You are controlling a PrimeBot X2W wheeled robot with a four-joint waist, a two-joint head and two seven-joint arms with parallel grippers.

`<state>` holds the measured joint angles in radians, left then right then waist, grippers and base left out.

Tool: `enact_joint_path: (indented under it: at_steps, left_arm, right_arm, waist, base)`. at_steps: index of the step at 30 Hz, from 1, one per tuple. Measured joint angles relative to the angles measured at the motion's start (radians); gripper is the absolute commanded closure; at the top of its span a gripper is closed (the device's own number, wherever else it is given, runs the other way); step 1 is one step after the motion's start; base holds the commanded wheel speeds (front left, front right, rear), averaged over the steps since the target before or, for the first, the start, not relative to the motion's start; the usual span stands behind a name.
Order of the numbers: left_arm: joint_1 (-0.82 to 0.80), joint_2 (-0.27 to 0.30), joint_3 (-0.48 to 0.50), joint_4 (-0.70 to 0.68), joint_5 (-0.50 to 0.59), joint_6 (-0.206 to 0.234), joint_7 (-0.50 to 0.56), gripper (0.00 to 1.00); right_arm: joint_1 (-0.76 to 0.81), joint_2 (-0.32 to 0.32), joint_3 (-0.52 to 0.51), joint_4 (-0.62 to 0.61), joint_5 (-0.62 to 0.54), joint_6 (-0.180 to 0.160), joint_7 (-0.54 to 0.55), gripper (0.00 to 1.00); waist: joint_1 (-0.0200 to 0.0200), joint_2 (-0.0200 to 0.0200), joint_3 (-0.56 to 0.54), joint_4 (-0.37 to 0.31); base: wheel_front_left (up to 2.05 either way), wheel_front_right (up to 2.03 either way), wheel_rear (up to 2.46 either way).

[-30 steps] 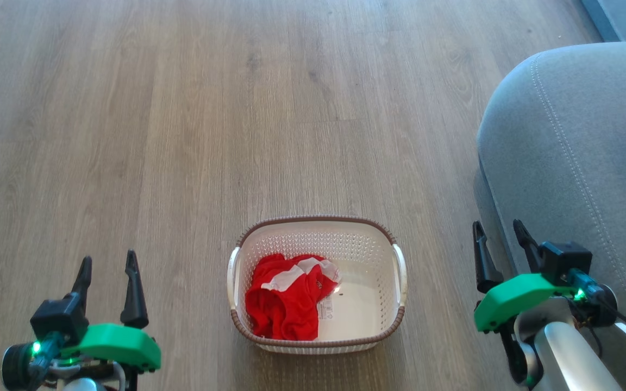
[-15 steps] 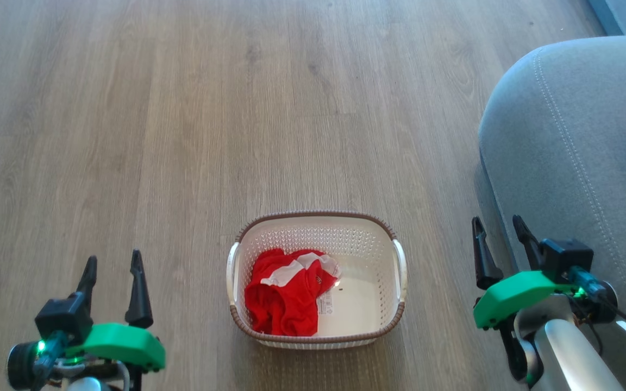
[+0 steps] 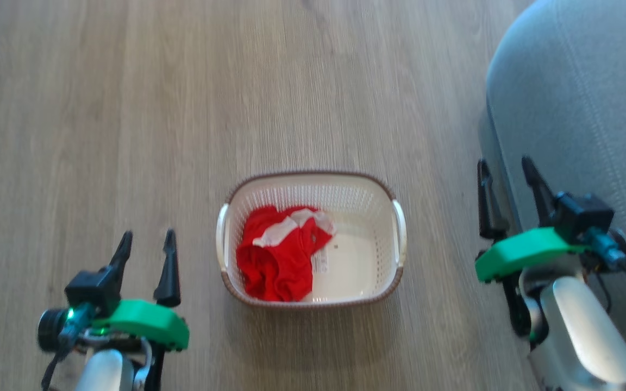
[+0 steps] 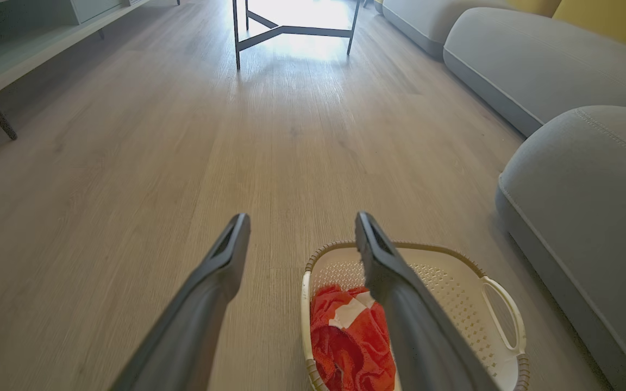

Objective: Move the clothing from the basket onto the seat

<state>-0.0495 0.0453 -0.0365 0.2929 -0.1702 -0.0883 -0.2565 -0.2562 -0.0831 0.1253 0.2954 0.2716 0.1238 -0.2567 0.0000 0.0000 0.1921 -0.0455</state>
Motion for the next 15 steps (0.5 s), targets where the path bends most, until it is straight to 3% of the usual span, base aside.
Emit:
enact_joint_path:
  at_steps: [15]
  left_arm:
    - [-0.223, 0.0, -0.134, 0.129, 0.029, -0.036, 0.0, 0.0]
  right_arm:
    - [-0.17, 0.014, -0.005, -0.154, -0.009, 0.0, 0.0, 0.0]
  waist:
    - [0.0002, 0.0, 0.279, -0.049]
  base:
    - [0.0, 0.0, 0.0]
